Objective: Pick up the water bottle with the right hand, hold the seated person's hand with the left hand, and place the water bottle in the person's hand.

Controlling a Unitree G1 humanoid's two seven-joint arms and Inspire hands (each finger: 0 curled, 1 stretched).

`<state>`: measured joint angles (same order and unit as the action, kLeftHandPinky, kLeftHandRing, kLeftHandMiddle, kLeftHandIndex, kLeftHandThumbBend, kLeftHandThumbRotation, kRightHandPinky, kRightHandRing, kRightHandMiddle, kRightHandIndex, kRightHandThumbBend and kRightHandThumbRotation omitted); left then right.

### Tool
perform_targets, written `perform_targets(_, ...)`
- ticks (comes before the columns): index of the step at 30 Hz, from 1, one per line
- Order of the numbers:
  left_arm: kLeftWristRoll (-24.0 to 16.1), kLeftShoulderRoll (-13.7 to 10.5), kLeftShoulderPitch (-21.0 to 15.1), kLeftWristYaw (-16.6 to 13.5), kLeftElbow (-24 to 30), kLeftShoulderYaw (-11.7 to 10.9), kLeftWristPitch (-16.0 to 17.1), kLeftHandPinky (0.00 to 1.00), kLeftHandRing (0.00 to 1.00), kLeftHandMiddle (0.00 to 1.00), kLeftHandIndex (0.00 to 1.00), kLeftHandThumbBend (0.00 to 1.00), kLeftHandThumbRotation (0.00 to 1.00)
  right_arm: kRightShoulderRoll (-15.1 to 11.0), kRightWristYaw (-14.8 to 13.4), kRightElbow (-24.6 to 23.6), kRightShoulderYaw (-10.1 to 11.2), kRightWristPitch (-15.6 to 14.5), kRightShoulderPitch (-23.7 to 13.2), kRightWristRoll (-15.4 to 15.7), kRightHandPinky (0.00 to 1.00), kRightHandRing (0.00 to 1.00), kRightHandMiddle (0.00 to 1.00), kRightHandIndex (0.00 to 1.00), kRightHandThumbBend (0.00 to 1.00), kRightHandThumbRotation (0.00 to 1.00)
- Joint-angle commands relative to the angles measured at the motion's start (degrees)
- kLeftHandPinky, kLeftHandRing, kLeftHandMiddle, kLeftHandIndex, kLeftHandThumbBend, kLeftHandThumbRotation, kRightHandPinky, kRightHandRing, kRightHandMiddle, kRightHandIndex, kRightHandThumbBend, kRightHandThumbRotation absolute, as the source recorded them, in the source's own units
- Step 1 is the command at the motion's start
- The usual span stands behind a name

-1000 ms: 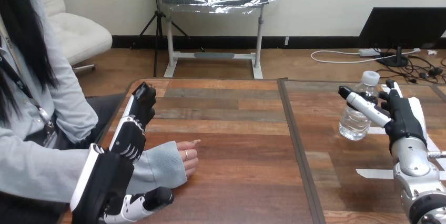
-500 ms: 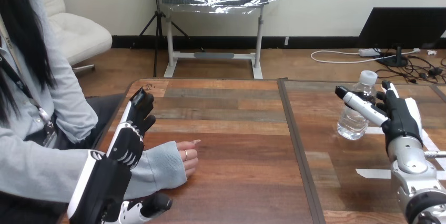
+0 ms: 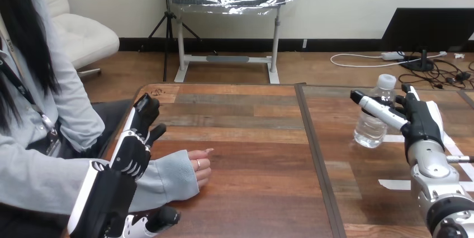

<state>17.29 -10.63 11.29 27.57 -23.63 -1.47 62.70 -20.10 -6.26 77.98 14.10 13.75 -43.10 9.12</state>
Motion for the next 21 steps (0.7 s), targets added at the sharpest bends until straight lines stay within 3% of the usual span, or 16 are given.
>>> perform_targets(1, -0.9, -1.1, -1.8, -0.6, 2.8, -1.1, 0.4, 0.93, 1.0, 1.0, 1.0, 1.0, 0.65, 0.5, -0.1, 0.2, 0.0, -0.2, -6.2, 0.1, 0.89, 0.94, 0.94, 0.99, 1.0, 0.39)
perform_targets(17, -0.5, -1.2, -1.3, -0.8, 4.0, -0.9, -0.8, 0.91, 1.0, 1.0, 0.99, 1.0, 0.64, 1.2, 0.2, 0.3, 0.8, -1.6, -7.2, -0.6, 0.86, 0.92, 0.92, 0.96, 1.0, 0.28)
perform_targets(21, -0.7, -1.2, -1.1, -0.8, 4.3, -1.0, -0.9, 0.91, 1.0, 1.0, 0.99, 1.0, 0.64, 1.5, -0.2, 0.3, 1.0, -1.8, -7.4, -0.7, 0.81, 0.87, 0.9, 0.93, 1.0, 0.24)
